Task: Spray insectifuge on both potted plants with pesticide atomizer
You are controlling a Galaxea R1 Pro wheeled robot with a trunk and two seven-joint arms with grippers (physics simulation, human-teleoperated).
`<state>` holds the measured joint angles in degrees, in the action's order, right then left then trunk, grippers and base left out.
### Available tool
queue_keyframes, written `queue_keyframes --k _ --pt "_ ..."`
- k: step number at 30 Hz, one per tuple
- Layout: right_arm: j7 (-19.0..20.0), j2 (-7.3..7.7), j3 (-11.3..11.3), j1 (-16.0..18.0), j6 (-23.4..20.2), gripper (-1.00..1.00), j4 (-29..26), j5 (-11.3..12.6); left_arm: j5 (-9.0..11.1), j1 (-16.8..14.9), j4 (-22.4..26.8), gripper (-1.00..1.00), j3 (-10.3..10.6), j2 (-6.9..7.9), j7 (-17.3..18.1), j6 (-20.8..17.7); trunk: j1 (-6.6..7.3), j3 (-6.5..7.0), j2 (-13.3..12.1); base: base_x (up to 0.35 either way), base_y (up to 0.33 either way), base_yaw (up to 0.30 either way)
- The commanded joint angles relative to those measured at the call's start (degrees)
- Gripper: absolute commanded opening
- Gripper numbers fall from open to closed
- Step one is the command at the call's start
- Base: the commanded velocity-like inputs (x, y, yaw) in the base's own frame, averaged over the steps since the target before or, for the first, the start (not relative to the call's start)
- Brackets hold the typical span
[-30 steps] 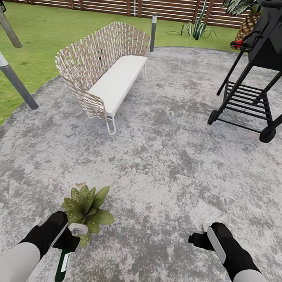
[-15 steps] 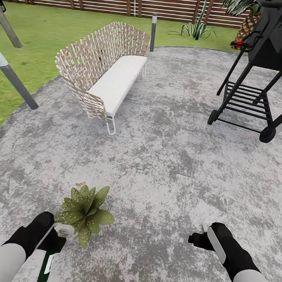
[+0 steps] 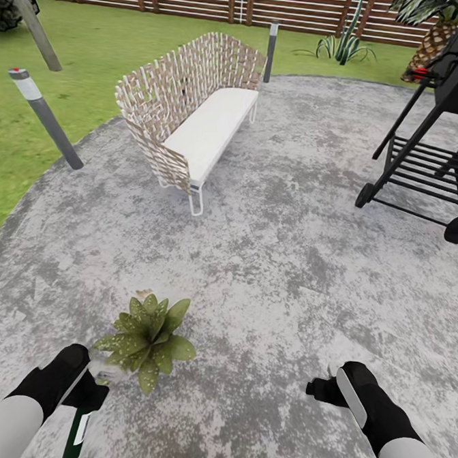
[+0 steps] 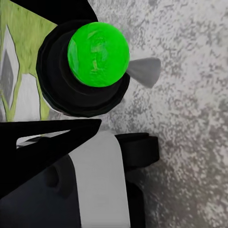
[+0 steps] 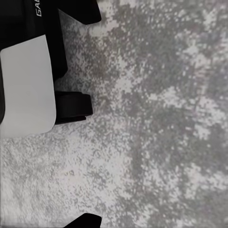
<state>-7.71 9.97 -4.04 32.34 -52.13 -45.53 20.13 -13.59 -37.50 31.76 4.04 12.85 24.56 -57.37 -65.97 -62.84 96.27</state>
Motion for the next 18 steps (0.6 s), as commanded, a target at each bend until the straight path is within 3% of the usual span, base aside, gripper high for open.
queue_keyframes --k 1,9,13,18 --pt "-0.6 0.1 -0.3 0.0 -0.2 1.0 -0.1 0.6 -0.6 0.0 0.1 -1.0 0.3 0.02 0.6 -0.1 0.0 -0.09 0.0 0.0 0.0 0.229" --pt "-0.6 0.05 -0.3 0.0 -0.2 1.0 -0.1 0.6 -0.3 0.0 0.1 -1.0 0.4 -0.09 0.6 -0.1 0.0 -0.49 0.0 0.0 0.0 0.218" --pt "-0.6 0.05 -0.3 0.0 -0.2 1.0 -0.1 0.6 -0.3 0.0 0.1 -1.0 0.4 -0.09 0.6 -0.1 0.0 -0.55 0.0 0.0 -0.008 0.045" --pt "-0.6 0.06 -0.3 0.0 -0.2 1.0 -0.1 0.6 -0.3 0.0 0.0 -1.0 0.4 -0.17 0.6 -0.1 0.0 -0.55 0.0 0.07 -0.246 0.001"
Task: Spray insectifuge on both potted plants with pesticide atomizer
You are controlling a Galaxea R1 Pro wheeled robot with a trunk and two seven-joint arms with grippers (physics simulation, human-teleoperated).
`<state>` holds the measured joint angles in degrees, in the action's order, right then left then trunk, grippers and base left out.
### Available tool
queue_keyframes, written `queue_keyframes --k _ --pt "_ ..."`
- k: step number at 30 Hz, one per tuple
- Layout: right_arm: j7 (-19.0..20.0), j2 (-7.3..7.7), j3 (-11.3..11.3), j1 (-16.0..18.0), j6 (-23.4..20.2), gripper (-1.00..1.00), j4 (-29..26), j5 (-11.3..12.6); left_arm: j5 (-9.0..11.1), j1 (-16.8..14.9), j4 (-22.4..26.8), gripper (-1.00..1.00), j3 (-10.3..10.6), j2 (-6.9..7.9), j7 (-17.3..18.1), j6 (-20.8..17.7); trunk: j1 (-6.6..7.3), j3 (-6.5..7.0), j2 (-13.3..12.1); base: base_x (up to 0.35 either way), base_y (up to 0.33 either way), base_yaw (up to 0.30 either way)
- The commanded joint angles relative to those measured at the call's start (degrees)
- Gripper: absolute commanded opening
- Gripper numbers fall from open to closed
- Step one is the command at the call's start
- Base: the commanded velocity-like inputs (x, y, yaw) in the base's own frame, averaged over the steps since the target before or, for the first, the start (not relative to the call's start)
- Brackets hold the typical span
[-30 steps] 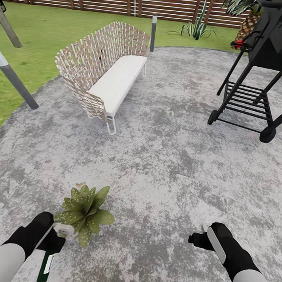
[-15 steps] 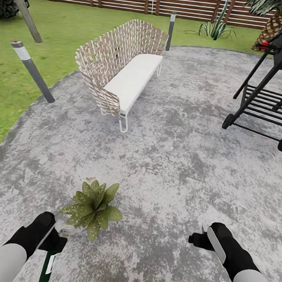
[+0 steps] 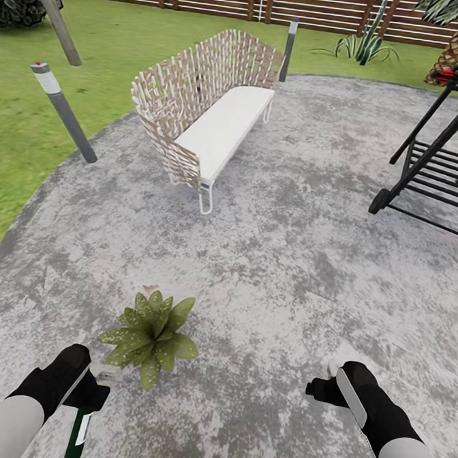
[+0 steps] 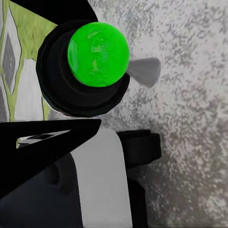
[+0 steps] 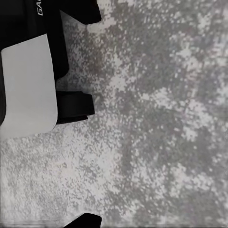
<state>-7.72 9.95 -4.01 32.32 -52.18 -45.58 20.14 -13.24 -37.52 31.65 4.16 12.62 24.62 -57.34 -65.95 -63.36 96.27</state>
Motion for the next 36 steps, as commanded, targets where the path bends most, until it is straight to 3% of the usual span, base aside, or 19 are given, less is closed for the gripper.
queue_keyframes --k 1,14,20,31,36 --pt "-0.5 0.07 -0.3 0.0 -0.1 1.0 0.0 0.6 -0.6 0.0 0.1 -1.0 0.2 0.04 0.5 -0.1 -0.01 -0.05 0.0 0.134 -0.291 0.042" --pt "-0.5 0.07 -0.3 0.0 -0.1 1.0 0.0 0.6 -0.6 0.0 0.1 -1.0 0.2 0.12 0.5 -0.1 -0.01 -0.55 0.0 0.021 -0.043 0.144" --pt "-0.5 0.07 -0.3 0.0 -0.1 1.0 0.0 0.6 -0.6 0.0 0.1 -1.0 0.2 0.1 0.5 -0.2 -0.01 -0.6 0.0 0.0 -0.307 0.031" --pt "-0.5 0.07 -0.3 0.0 -0.1 1.0 0.0 0.6 -0.6 0.0 0.1 -1.0 0.2 0.11 0.5 -0.2 -0.01 -1.1 0.0 0.0 -0.317 0.226" --pt "-0.5 0.07 -0.3 0.0 -0.1 1.0 0.0 0.6 -0.6 0.0 0.2 -1.0 0.2 0.12 0.5 -0.2 -0.01 -1.35 0.0 0.0 -0.08 0.237"
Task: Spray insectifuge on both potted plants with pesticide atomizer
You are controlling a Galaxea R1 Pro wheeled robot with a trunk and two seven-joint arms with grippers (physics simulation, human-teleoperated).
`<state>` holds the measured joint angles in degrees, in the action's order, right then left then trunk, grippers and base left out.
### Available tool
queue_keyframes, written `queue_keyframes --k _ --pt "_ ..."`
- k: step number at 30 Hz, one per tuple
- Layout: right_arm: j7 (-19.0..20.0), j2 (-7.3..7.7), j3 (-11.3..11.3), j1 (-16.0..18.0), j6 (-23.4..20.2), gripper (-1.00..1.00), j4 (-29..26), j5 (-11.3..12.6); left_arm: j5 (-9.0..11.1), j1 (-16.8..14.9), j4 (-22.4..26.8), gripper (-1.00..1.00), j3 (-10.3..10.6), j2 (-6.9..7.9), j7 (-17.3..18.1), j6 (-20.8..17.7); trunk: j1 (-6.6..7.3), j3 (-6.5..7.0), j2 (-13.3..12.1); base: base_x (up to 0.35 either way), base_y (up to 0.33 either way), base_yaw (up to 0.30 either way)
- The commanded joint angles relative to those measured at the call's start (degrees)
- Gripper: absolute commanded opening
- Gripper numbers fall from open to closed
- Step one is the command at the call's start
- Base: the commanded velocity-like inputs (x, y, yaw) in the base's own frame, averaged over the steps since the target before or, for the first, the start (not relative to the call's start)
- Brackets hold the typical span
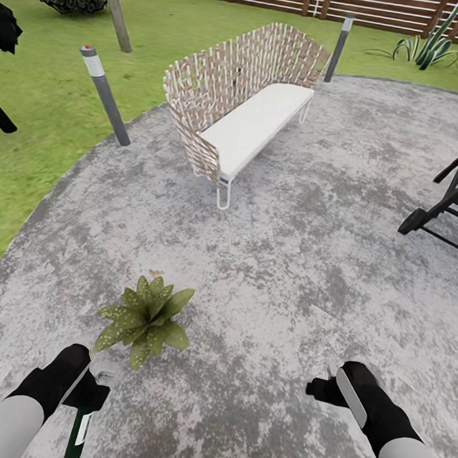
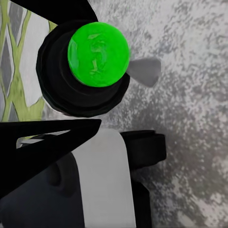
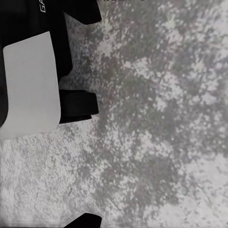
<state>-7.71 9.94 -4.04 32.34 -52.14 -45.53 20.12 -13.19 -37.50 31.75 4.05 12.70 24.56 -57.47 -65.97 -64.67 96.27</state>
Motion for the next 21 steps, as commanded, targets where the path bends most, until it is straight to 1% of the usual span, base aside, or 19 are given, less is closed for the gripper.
queue_keyframes --k 1,5,7,16,21 --pt "-0.6 0.08 -0.3 0.0 -0.2 1.0 -0.1 0.6 -0.6 0.0 0.1 -1.0 0.3 0.05 0.6 -0.1 0.0 -0.09 0.0 0.0 -0.009 0.238" --pt "-0.6 0.08 -0.3 0.0 -0.2 1.0 -0.1 0.6 -0.6 -0.1 0.1 -1.0 0.2 0.05 0.6 -0.1 0.0 -0.29 0.0 0.006 -0.013 0.238" --pt "-0.6 0.08 -0.3 0.0 -0.2 1.0 -0.1 0.6 -0.6 -0.1 0.1 -1.0 0.2 0.05 0.6 -0.1 0.0 -0.39 0.0 0.127 -0.129 0.238" --pt "-0.6 0.08 -0.3 0.0 -0.2 1.0 -0.1 0.6 -0.6 -0.1 0.1 -1.0 0.2 -0.19 0.7 -0.1 0.0 -0.88 0.0 0.246 -0.225 0.23" --pt "-0.6 0.08 -0.3 0.0 -0.2 1.0 -0.1 0.6 -0.5 -0.1 0.0 -1.0 0.2 -1.0 0.7 -0.1 0.0 -0.97 0.0 0.147 -0.298 0.058"
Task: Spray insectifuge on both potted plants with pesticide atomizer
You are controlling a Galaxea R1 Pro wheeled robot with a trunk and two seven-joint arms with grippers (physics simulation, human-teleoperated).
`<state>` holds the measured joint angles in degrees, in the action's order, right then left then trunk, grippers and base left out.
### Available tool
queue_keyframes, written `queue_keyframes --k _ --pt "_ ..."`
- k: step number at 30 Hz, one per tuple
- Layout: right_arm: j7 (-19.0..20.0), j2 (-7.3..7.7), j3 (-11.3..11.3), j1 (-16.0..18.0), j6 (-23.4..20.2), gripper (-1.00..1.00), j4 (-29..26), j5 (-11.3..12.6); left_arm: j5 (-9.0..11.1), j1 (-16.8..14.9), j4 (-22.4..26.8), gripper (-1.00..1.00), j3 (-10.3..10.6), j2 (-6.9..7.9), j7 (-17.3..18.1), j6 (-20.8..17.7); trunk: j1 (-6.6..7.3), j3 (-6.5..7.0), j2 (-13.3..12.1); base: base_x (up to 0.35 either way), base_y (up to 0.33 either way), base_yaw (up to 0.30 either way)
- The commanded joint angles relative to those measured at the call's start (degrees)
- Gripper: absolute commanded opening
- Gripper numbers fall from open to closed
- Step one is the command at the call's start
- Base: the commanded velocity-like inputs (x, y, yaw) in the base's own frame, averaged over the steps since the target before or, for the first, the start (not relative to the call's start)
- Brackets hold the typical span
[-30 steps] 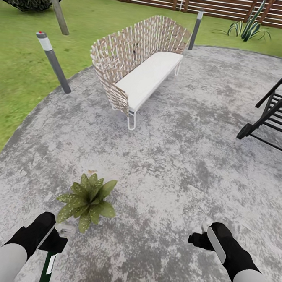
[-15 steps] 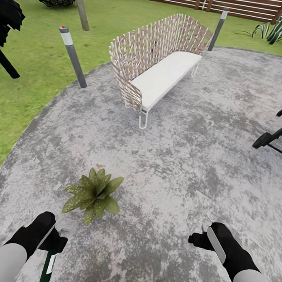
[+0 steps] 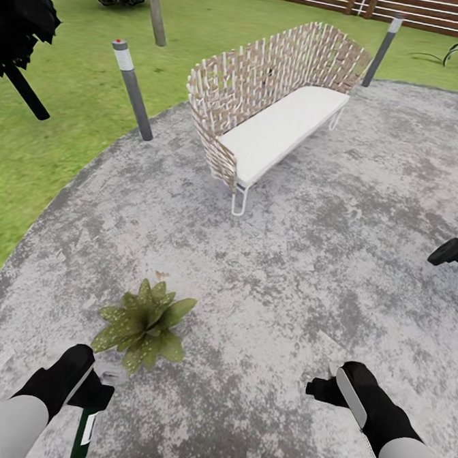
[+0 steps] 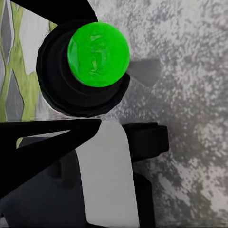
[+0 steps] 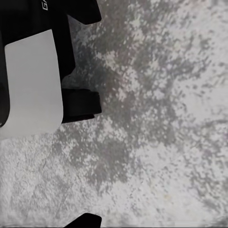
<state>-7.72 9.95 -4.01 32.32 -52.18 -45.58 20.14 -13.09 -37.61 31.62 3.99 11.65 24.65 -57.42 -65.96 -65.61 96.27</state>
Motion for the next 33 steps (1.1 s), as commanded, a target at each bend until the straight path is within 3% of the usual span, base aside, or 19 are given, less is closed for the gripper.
queue_keyframes --k 1,8,24,33 --pt "-0.5 0.07 -0.3 0.0 -0.1 1.0 0.0 0.6 -0.7 0.0 0.1 -1.0 0.2 0.0 0.6 -0.1 0.0 -0.04 0.0 0.024 -0.33 0.006" --pt "-0.5 0.07 -0.3 0.0 -0.1 1.0 0.0 0.6 -0.7 0.0 0.2 -1.0 0.2 0.02 0.5 -0.1 0.0 -0.05 0.0 0.003 -0.315 0.007" --pt "-0.5 0.34 -0.3 0.0 -0.1 1.0 0.0 0.6 -0.7 0.0 0.2 -1.0 0.3 0.04 0.5 -0.1 0.0 -0.98 0.0 0.005 -0.026 0.191" --pt "-0.5 0.46 -0.3 0.0 -0.1 1.0 0.0 0.6 -0.7 0.0 0.2 -1.0 0.3 0.04 0.5 -0.1 0.0 -1.34 0.0 0.194 -0.209 0.128"
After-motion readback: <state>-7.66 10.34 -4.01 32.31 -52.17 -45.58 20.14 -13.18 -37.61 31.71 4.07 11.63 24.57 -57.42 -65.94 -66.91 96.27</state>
